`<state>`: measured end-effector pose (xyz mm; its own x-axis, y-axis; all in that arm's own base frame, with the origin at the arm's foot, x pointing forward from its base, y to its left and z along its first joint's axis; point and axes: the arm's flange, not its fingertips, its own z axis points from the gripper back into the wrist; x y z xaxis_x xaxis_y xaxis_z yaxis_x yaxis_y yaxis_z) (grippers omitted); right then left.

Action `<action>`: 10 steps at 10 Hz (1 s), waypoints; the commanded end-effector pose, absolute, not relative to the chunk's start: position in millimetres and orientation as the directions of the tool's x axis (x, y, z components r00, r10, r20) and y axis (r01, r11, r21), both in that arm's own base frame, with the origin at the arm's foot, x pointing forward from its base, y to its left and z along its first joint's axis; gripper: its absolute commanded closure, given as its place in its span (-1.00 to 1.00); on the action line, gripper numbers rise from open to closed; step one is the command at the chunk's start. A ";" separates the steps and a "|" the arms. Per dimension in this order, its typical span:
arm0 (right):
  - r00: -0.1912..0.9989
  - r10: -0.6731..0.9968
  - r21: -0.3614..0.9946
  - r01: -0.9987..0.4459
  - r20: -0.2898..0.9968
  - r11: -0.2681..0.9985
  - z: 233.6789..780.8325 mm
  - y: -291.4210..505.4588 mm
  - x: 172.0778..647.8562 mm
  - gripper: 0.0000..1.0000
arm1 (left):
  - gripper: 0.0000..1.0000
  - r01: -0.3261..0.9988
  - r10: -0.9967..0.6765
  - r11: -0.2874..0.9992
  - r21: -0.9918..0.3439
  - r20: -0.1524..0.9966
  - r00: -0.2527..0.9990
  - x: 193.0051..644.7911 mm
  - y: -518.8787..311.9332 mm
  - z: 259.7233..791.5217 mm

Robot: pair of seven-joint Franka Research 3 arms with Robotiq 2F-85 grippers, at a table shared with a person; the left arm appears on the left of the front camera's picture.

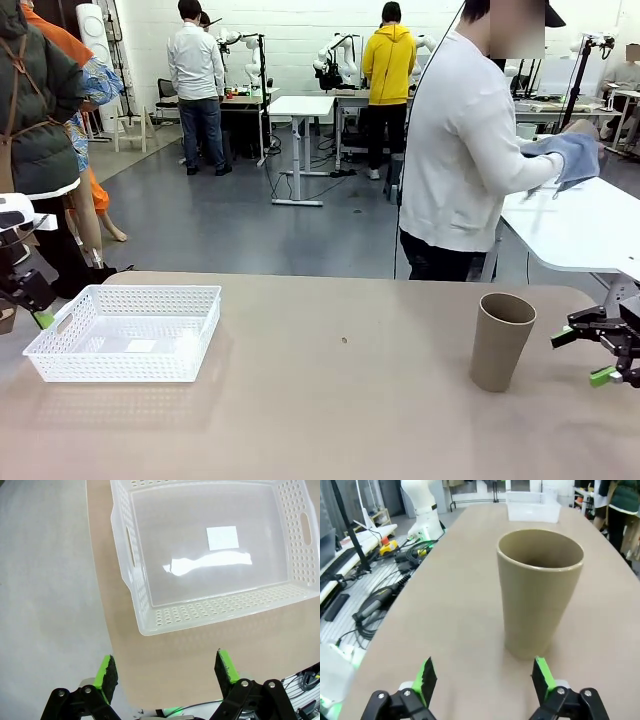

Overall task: Clean and organize the cups into the basket.
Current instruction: Pick up the Organizing basket and move it to the center of the table, then pick up the Reusable plastic cup from the right side of the table and place it inside the Organizing basket.

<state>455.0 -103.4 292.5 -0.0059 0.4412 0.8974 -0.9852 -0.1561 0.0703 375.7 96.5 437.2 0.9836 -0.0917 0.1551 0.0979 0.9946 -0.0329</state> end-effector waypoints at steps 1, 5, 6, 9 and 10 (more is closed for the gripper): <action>0.019 0.451 0.063 -0.995 0.892 -0.083 290.2 -90.0 472.0 -1.00 | -1.00 0.099 -0.087 0.993 -0.064 0.165 0.982 368.3 97.4 437.4; 0.072 0.438 0.083 -0.997 0.896 -0.006 285.5 -66.5 481.9 -1.00 | -1.00 0.095 -0.088 0.995 -0.035 0.159 0.983 374.6 97.7 438.7; 0.036 0.421 0.057 -0.998 0.906 -0.037 289.7 -82.0 478.7 -1.00 | -1.00 0.095 -0.088 0.995 -0.035 0.159 0.983 374.6 97.7 438.7; 0.036 0.421 0.057 -0.998 0.906 -0.037 289.7 -82.0 478.7 -1.00 | -1.00 0.095 -0.088 0.995 -0.035 0.159 0.983 374.6 97.7 438.7; 0.036 0.421 0.057 -0.998 0.906 -0.037 289.7 -82.0 478.7 -1.00 | -1.00 0.095 -0.088 0.995 -0.035 0.159 0.983 374.6 97.7 438.7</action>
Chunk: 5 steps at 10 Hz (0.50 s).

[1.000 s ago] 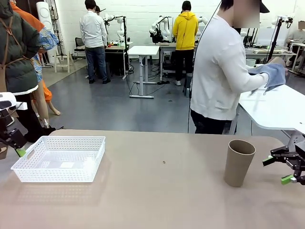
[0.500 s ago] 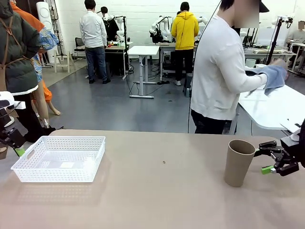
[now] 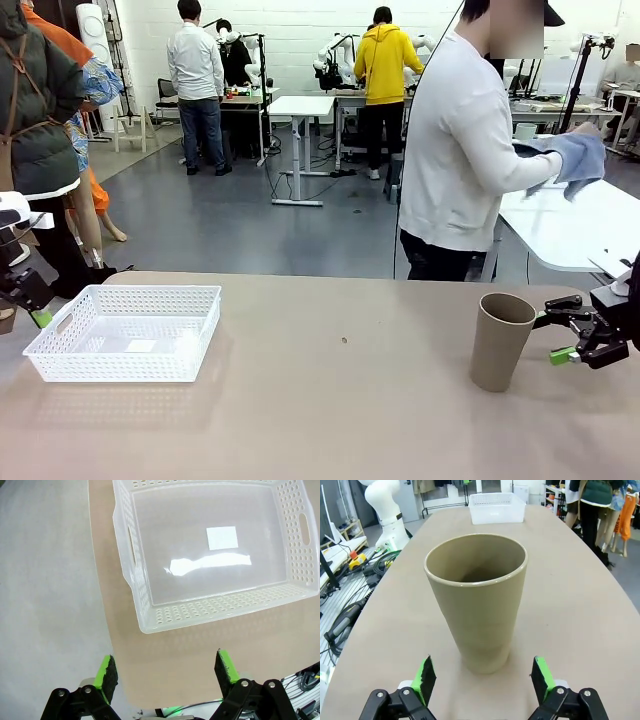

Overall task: Clean and organize the cups into the basket.
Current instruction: Pick up the Organizing basket and move it to the center of the table, then pick up the Reusable plastic cup from the right side of the table and place it inside the Organizing basket.

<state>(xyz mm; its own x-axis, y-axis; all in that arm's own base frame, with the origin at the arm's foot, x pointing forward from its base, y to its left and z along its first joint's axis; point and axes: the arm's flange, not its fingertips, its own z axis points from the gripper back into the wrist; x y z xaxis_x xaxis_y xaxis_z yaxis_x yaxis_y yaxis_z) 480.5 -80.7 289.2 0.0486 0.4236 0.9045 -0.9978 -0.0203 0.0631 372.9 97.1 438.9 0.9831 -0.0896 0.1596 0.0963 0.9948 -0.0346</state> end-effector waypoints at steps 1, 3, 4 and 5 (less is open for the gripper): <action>0.036 0.421 0.057 -0.998 0.906 -0.037 289.7 -82.0 478.7 -1.00 | -1.00 0.095 -0.088 0.995 -0.035 0.159 0.983 374.6 97.7 438.7; 0.049 0.423 0.063 -0.998 0.905 -0.020 289.2 -80.8 480.5 -1.00 | -1.00 0.131 -0.119 0.989 -0.061 0.170 0.978 376.7 99.9 437.0; 0.043 0.417 0.063 -0.997 0.908 -0.035 284.2 -77.5 483.8 -1.00 | -1.00 0.166 -0.159 0.986 -0.019 0.193 0.968 377.5 101.9 434.5; 0.047 0.415 0.065 -0.997 0.908 -0.029 279.6 -72.7 486.0 -1.00 | -1.00 0.170 -0.163 0.985 -0.022 0.193 0.968 378.4 102.4 434.1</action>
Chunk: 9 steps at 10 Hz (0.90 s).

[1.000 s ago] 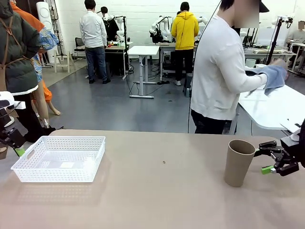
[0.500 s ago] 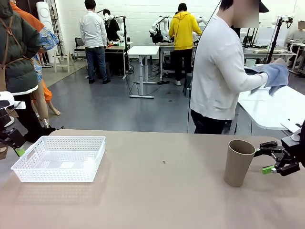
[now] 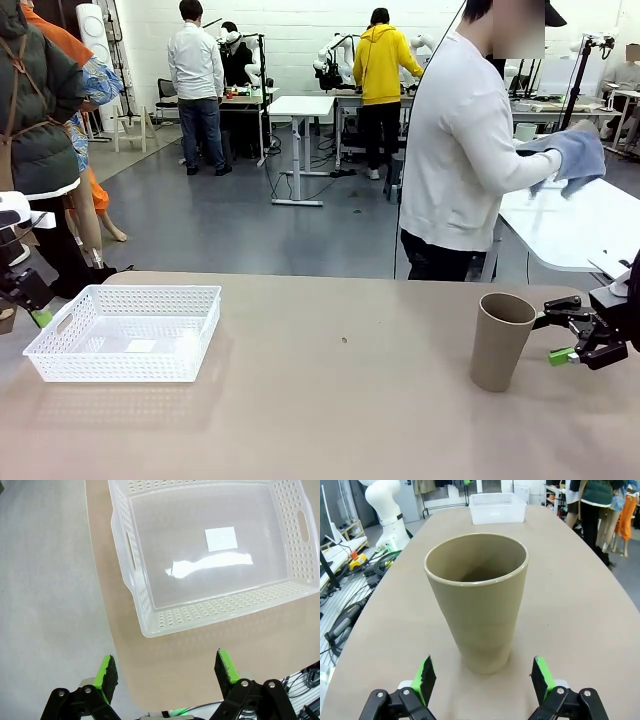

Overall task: Clean and organize the cups into the basket.
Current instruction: Pick up the Organizing basket and move it to the center of the table, then pick up the Reusable plastic cup from the right side of the table and place it inside the Organizing basket.

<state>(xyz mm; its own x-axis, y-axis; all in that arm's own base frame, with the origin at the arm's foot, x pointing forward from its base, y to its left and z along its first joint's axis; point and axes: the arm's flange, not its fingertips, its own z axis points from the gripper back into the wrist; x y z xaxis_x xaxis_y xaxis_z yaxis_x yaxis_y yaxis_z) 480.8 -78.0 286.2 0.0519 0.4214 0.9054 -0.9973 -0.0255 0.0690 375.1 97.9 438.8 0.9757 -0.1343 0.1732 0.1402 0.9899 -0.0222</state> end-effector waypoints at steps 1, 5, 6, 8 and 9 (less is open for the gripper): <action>0.043 0.421 0.058 -0.998 0.906 -0.023 275.6 -69.0 487.2 -1.00 | -1.00 0.163 -0.151 0.986 -0.037 0.210 0.966 380.7 101.3 433.4; 0.054 0.411 0.068 -0.997 0.910 -0.020 267.2 -68.3 488.4 -1.00 | -1.00 0.179 -0.168 0.983 -0.039 0.195 0.966 390.9 84.3 422.8; 0.054 0.409 0.068 -0.997 0.911 -0.020 267.3 -69.5 488.4 -1.00 | -1.00 0.195 -0.185 0.980 -0.036 0.195 0.963 393.3 76.7 422.4; 0.052 0.405 0.065 -0.998 0.913 -0.019 266.2 -70.6 488.4 -1.00 | -1.00 0.215 -0.208 0.976 -0.020 0.184 0.961 395.6 68.8 420.6; 0.053 0.402 0.066 -0.998 0.914 -0.019 265.9 -71.6 488.7 -1.00 | -1.00 0.221 -0.216 0.975 -0.015 0.172 0.961 396.8 67.1 417.7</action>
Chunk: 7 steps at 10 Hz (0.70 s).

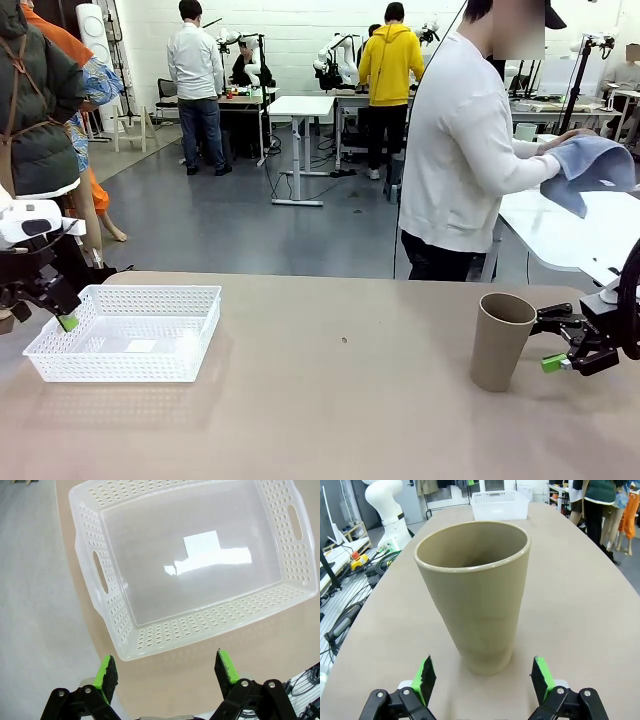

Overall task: Clean and organize the cups into the basket.
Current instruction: Pick up the Organizing basket and move it to the center of the table, then pick up the Reusable plastic cup from the right side of the table and place it inside the Organizing basket.

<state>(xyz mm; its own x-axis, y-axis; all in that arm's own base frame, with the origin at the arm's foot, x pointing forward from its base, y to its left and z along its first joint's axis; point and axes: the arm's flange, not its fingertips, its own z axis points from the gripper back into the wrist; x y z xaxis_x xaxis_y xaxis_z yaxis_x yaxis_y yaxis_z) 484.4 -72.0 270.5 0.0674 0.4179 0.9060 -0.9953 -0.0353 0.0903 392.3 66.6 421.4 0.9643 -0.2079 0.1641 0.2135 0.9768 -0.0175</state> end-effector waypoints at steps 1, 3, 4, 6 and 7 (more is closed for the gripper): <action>0.048 0.399 0.060 -0.998 0.916 -0.018 265.6 -71.4 489.4 -1.00 | -1.00 0.223 -0.218 0.975 -0.015 0.158 0.963 398.6 68.8 412.7; 0.011 0.364 0.016 -1.000 0.931 -0.012 260.3 -66.5 495.5 -1.00 | -1.00 0.220 -0.216 0.975 -0.017 0.131 0.968 406.4 74.4 395.8; 0.007 0.355 0.010 -1.000 0.935 -0.006 256.9 -64.2 498.9 -1.00 | -1.00 0.204 -0.201 0.979 -0.017 0.117 0.973 411.3 78.4 387.0; -0.004 0.336 -0.004 -1.000 0.942 0.000 253.0 -59.7 505.3 -1.00 | -1.00 0.159 -0.158 0.987 -0.016 0.079 0.984 418.0 88.3 372.2; -0.016 0.311 -0.017 -1.000 0.950 -0.002 253.0 -57.2 508.7 -1.00 | -1.00 0.142 -0.140 0.990 -0.013 0.067 0.988 420.4 92.3 365.1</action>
<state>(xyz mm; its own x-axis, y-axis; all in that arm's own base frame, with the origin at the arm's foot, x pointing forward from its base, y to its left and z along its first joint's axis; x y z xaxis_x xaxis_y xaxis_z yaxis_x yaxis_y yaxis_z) 500.0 -61.8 256.2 0.0198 0.3409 0.9399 -0.9998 -0.0009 0.0214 412.4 86.0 367.4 0.9839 -0.1641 0.0706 0.1663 0.9857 -0.0274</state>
